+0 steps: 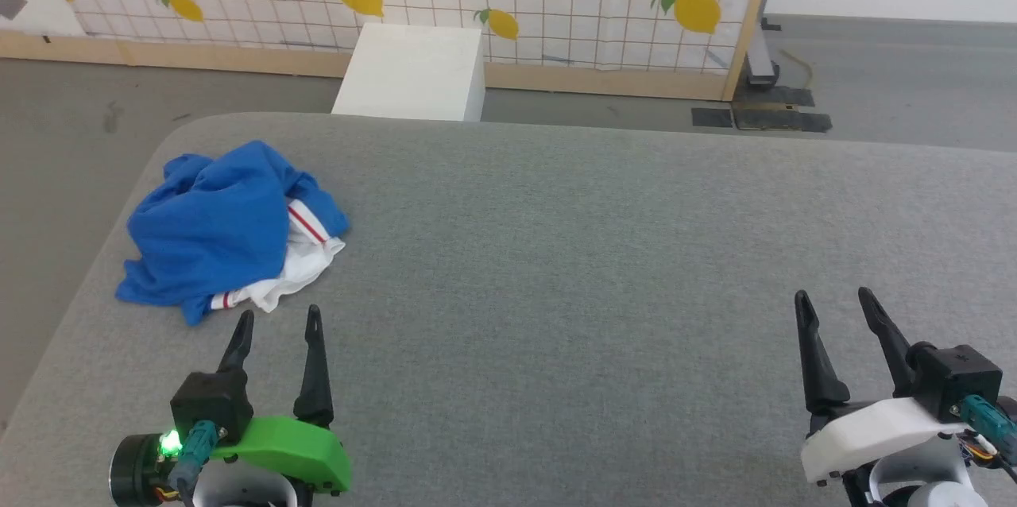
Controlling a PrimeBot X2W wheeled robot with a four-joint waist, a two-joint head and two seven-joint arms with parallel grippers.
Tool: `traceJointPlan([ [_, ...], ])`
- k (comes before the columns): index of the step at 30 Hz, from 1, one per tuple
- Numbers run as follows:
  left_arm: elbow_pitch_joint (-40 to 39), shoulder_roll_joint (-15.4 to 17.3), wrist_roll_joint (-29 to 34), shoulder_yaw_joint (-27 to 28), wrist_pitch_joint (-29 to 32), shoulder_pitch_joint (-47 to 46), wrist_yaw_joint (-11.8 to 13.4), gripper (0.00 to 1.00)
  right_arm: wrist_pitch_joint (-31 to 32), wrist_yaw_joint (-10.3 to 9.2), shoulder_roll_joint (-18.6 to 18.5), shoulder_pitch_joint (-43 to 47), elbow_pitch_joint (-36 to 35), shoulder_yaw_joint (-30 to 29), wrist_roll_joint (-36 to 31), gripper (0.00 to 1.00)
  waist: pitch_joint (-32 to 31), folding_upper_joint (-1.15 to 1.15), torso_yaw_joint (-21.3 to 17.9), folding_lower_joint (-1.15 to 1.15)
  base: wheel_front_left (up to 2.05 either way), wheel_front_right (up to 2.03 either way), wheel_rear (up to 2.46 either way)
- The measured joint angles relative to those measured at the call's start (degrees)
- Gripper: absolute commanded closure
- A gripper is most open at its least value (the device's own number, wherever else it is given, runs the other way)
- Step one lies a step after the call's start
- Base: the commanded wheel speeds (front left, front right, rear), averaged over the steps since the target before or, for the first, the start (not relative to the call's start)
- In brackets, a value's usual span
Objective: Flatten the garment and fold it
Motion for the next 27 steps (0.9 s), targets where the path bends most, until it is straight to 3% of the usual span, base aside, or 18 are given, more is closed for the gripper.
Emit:
traceJointPlan([
  [27,-0.75,0.0,-2.3,0.58,-3.1,1.77,0.8,0.0,-3.31,0.0,0.01,0.25,1.59,-0.37,2.12,0.0,0.61,0.0,8.55,0.0,0.0,0.0,0.0],
])
